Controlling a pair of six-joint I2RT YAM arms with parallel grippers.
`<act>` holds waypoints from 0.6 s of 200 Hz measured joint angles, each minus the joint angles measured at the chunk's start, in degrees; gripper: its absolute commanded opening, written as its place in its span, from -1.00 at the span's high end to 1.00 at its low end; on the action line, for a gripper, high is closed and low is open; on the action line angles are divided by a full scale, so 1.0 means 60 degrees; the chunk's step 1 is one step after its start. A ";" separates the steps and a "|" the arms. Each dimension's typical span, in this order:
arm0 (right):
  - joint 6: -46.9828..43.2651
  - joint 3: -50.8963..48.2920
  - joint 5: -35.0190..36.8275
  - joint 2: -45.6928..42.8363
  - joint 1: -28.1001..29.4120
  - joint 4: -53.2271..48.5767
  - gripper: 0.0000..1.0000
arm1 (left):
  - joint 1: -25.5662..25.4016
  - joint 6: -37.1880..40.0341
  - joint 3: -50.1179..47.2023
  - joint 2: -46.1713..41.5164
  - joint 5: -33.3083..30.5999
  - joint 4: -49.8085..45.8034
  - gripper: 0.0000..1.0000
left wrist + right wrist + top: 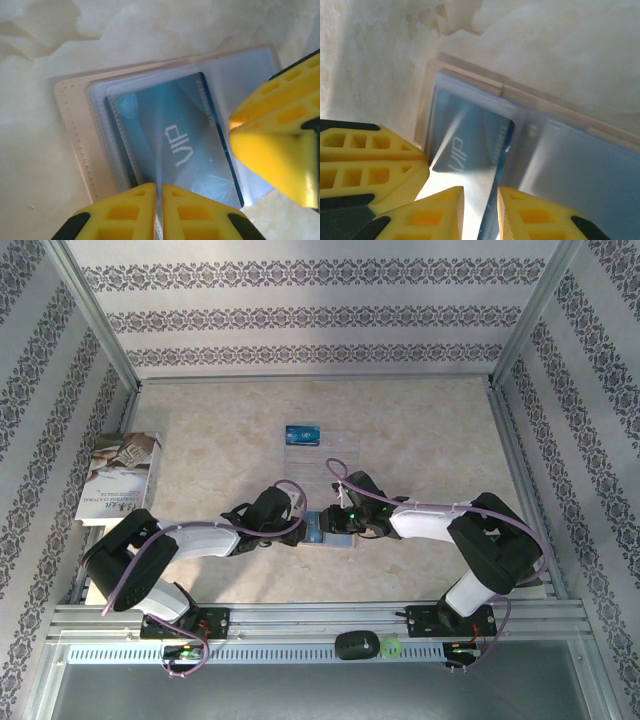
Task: Take the credit cards out of the card holder
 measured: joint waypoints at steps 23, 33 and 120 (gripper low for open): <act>0.0142 0.0000 -0.0109 0.0131 -0.0007 0.0120 0.57 | 0.0011 -0.0004 -0.0007 0.0033 0.0004 0.0095 0.78; 0.0175 0.0000 -0.0109 0.0175 -0.0018 0.0120 0.58 | 0.0018 -0.0007 -0.0025 0.0033 0.0011 0.0120 0.80; 0.0492 -0.0091 -0.0138 0.0350 -0.0197 0.0379 0.64 | 0.0055 -0.0091 -0.0178 0.0011 0.0080 0.0368 0.81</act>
